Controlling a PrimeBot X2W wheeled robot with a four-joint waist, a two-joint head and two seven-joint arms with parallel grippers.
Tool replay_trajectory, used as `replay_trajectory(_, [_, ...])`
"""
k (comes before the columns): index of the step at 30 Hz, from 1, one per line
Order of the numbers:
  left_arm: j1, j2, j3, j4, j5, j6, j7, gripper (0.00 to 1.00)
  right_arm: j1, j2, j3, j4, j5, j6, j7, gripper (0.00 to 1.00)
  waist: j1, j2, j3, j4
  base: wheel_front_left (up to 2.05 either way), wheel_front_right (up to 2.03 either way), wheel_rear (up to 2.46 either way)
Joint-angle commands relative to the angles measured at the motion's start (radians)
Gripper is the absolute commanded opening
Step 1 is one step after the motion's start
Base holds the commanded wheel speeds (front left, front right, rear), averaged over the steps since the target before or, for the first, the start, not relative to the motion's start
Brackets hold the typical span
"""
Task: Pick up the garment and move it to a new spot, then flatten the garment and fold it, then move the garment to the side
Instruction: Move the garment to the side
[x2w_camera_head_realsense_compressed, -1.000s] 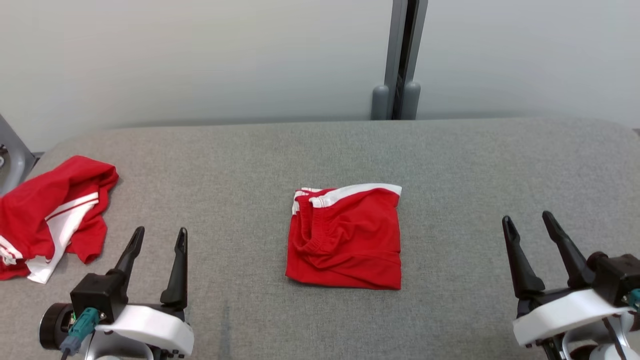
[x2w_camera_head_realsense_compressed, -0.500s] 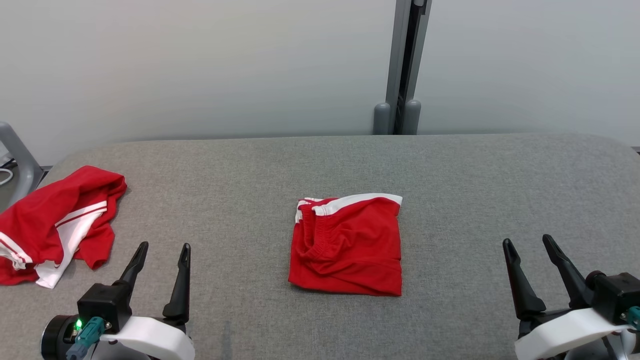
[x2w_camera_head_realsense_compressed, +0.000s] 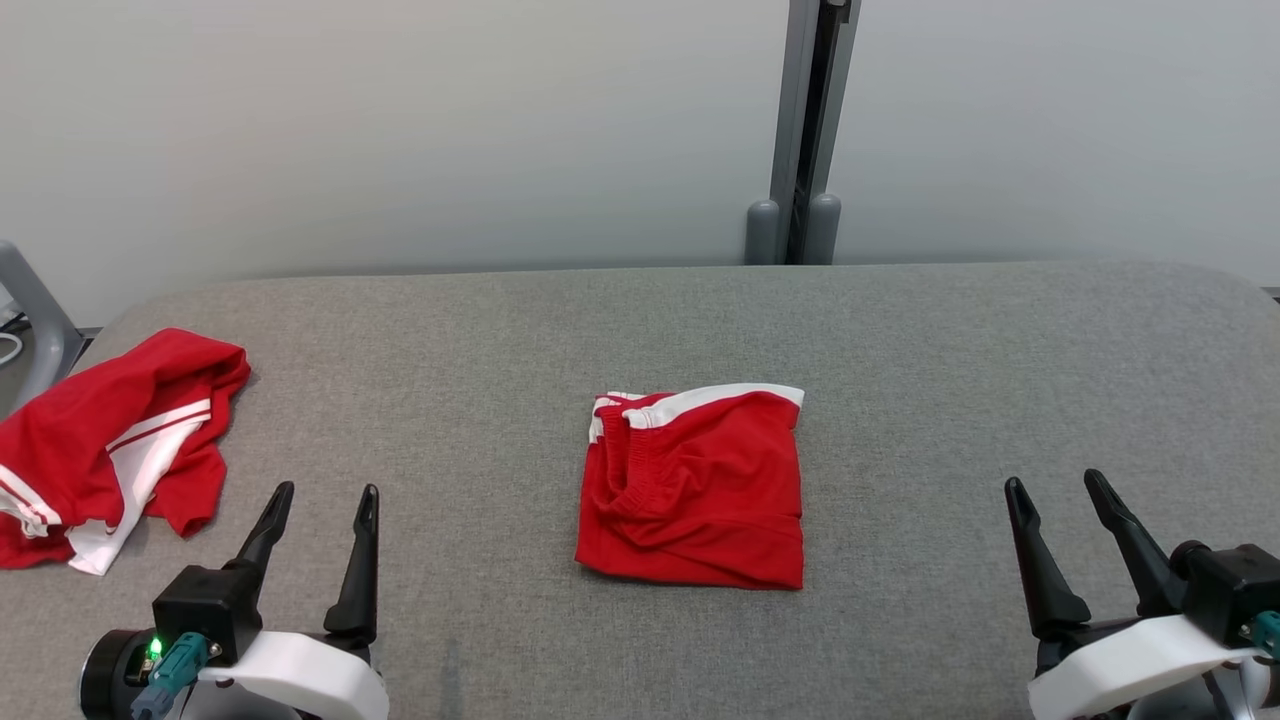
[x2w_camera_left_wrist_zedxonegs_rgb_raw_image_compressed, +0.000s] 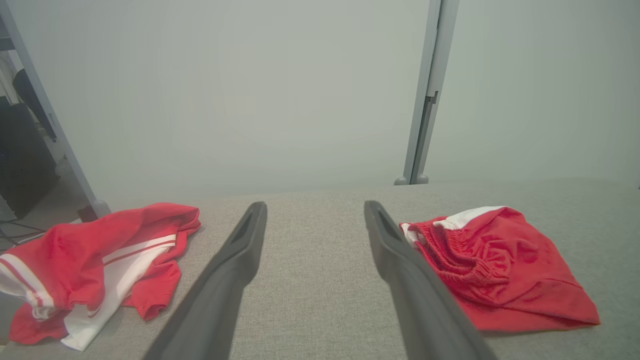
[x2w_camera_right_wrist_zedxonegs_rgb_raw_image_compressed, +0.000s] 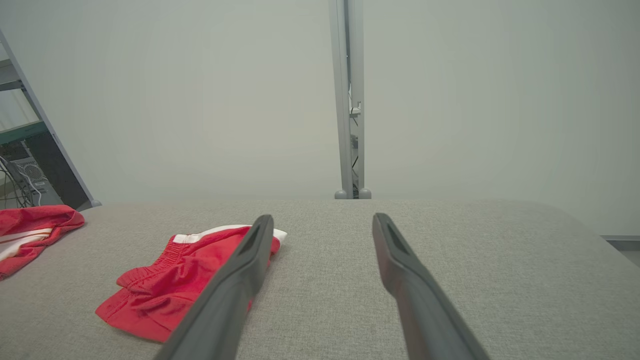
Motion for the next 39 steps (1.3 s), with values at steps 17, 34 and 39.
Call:
replay_trajectory(17, [-0.094, -0.034, -0.024, 0.019, 0.005, -0.017, -0.026, 1.0, -0.078, -0.035, 0.039, 0.076, 0.044, 0.0, 0.053, 1.0, 0.0, -0.0001, 0.086, 0.083, 0.0, 0.0, 0.0])
replay_trajectory(34, [-0.23, -0.127, -0.042, 0.142, 0.002, -0.084, -0.095, 1.0, -0.355, -0.117, 0.261, 0.421, 0.16, 0.0, 0.111, 1.0, 0.0, -0.0001, 0.256, 0.197, 0.0, 0.0, 0.0])
replay_trajectory(39, [-0.247, -0.136, -0.039, 0.168, 0.006, -0.097, -0.104, 1.0, -0.416, -0.121, 0.324, 0.502, 0.199, 0.0, 0.123, 1.0, 0.0, -0.0001, 0.264, 0.203, 0.0, 0.0, 0.0])
